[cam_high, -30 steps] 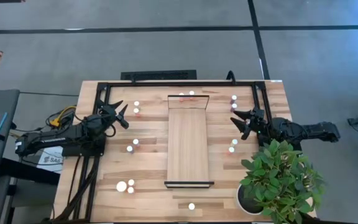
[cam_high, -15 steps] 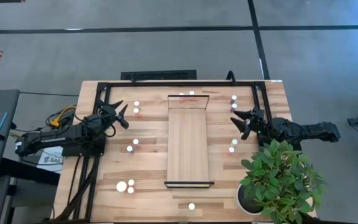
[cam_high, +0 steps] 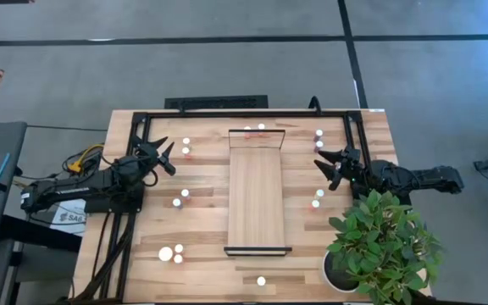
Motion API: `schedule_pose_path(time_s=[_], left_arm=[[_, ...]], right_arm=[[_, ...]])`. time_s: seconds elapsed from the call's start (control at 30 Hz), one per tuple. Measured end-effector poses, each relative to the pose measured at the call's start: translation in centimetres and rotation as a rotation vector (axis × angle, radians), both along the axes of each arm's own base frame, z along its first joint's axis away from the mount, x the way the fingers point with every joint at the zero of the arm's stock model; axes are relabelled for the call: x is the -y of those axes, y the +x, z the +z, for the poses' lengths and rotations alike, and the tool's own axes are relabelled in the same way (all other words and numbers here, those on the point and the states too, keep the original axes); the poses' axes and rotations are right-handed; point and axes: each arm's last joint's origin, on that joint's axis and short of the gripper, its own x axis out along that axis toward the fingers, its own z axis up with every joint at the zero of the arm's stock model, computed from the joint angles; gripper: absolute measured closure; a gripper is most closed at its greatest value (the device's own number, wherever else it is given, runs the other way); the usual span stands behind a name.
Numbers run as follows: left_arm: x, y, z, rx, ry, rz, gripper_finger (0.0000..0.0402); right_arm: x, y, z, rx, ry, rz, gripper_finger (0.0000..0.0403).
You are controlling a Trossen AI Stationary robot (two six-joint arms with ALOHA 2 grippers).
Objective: Pick and place medicine bottles onto shelf by color
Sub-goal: Put the orange pill bottle on the shelf
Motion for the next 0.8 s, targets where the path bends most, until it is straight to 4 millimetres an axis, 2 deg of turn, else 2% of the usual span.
schedule_pose_path(time_s=[0.3,0.53,0.8], left_arm=[[0.38,0.42,-0.02,0.525,-0.479,-0.121,0.0274],[0.40,0.44,-0.04,0.717,-0.657,-0.096,0.0274],[0.34,0.40,-0.04,0.823,-0.733,-0.058,0.0274]], right_arm=[[0.00,0.00,-0.01,0.000,0.000,0.001,0.0152],[0.00,0.00,0.00,0.000,0.000,0.001,0.0152],[0.00,0.00,0.00,0.000,0.000,0.001,0.0152]])
